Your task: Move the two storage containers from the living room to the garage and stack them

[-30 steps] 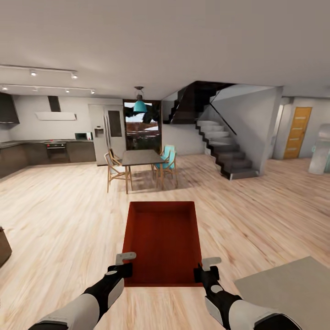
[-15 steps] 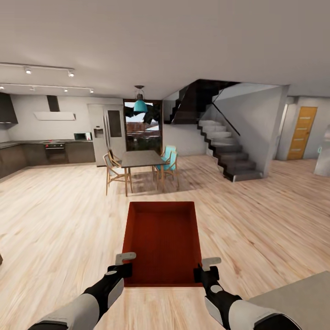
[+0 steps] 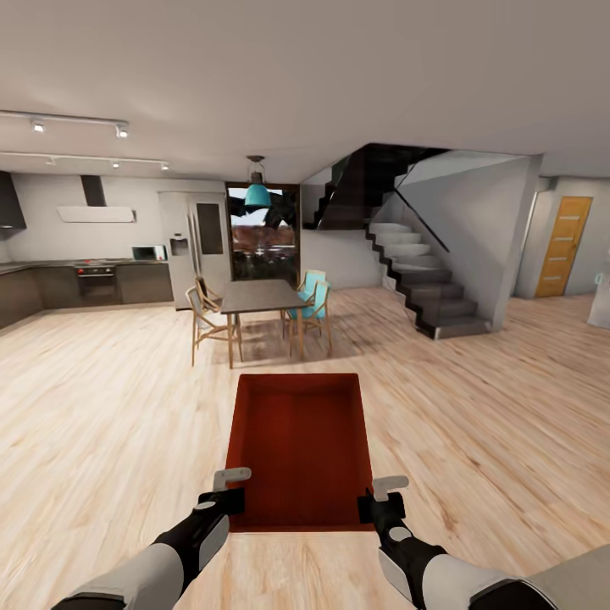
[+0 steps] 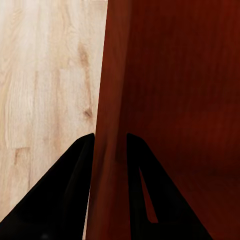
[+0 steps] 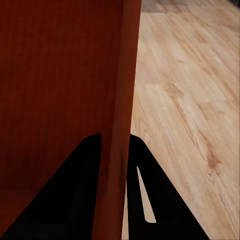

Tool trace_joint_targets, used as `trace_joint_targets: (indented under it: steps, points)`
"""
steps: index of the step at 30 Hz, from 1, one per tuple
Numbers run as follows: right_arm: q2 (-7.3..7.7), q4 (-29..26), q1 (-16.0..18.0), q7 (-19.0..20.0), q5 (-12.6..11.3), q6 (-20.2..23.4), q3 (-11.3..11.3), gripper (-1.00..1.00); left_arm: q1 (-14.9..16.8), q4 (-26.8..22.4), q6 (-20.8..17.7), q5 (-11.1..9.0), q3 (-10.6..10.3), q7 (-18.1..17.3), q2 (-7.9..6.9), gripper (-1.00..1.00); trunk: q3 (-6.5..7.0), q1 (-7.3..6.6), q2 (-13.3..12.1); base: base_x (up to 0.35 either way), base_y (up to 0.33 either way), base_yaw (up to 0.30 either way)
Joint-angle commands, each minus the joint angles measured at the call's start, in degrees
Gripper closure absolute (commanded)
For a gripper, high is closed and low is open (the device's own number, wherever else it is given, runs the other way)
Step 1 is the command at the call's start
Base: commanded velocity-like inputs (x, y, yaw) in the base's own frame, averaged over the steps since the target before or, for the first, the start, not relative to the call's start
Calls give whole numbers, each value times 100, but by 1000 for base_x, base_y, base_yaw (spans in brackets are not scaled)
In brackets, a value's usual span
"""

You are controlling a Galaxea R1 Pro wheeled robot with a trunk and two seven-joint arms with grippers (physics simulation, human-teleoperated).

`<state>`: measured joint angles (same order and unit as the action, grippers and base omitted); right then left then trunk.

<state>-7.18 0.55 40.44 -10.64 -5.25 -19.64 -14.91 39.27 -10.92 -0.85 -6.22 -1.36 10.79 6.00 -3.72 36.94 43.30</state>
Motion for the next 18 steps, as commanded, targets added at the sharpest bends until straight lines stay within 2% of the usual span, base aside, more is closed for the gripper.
trace_joint_targets:
  steps: [1, 5, 18]
  points:
    - [-3, -11, 8, -17, -19, -117, 73, 100, 1, 11, -12, -46, 48, 169, -161, 100, -9, 5, 8, 321, 0, -6]
    - [-3, -11, 8, -17, -20, -119, 73, 100, 1, 11, -12, -46, 48, 169, -161, 100, -9, 5, 8, 321, 0, -145]
    - [-3, -11, 8, -17, -20, -118, 71, 100, 1, 15, -12, -55, 48, 169, -196, 100, -9, 5, 8, 321, 0, -253]
